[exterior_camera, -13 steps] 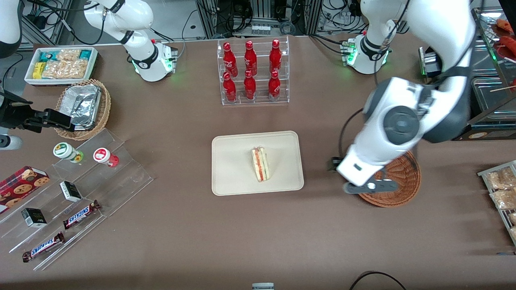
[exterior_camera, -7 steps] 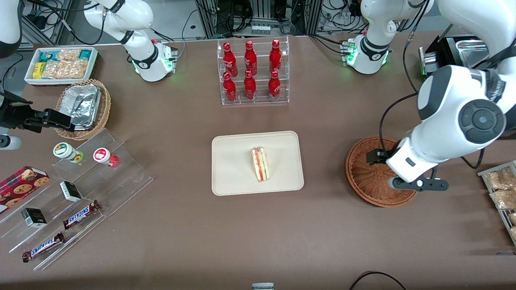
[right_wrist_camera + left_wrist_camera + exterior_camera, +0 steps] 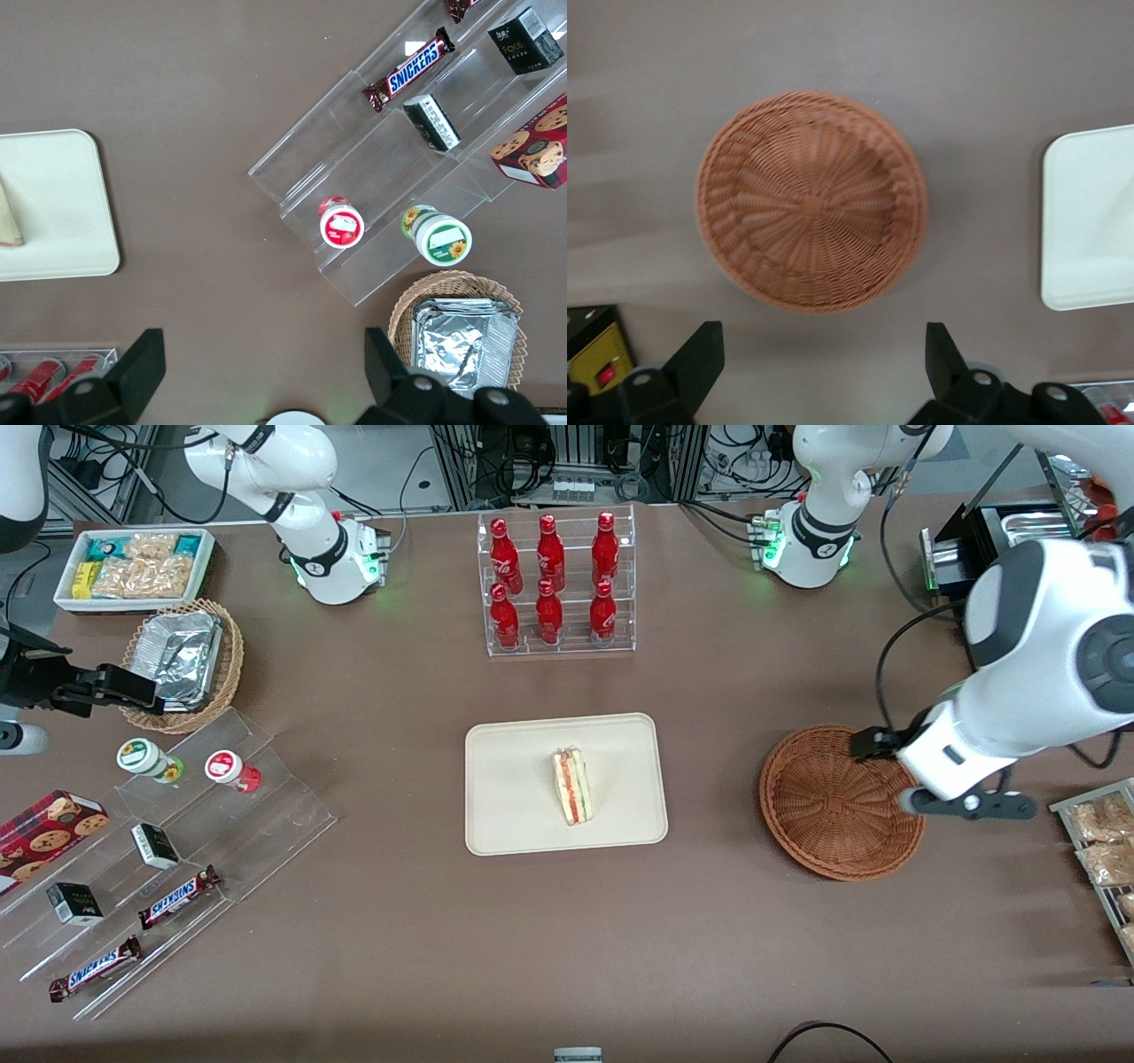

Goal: Place sandwich from basket to tray

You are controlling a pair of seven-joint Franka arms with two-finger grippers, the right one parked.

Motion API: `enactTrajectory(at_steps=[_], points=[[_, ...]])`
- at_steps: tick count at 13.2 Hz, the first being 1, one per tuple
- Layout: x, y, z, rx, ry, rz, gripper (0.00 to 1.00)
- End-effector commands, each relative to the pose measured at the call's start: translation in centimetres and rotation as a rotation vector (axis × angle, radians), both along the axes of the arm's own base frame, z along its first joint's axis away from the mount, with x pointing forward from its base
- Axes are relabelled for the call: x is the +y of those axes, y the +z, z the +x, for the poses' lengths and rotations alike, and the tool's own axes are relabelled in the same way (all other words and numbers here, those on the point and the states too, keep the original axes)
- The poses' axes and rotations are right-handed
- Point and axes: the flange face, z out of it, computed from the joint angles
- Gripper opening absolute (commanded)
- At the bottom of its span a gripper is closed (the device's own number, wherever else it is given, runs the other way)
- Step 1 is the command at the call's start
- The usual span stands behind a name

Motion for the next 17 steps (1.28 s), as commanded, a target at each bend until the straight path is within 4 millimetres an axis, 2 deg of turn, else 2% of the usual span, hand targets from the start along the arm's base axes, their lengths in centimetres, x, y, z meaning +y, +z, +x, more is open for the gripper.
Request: enactTrajectory(at_steps=[1,6,9,11,13,15,17], points=[[1.5,1.3,-2.9,0.001,0.008,0.010,1.00],[2.2,4.2,-6.2,0.024,0.022,0.026,1.00],[2.6,5.3,-7.3,0.053,0.021,0.018,1.00],[4.7,6.9,-8.2,0.058,0.010,-0.007,1.00],[5.9,7.8,-8.7,0.054,0.035,-0.025,1.00],[6.0,9.9,-9.3,0.055,0.037,-0.024,1.00],[6.3,10.6,-9.3,0.046,0.042,-0.023,1.00]])
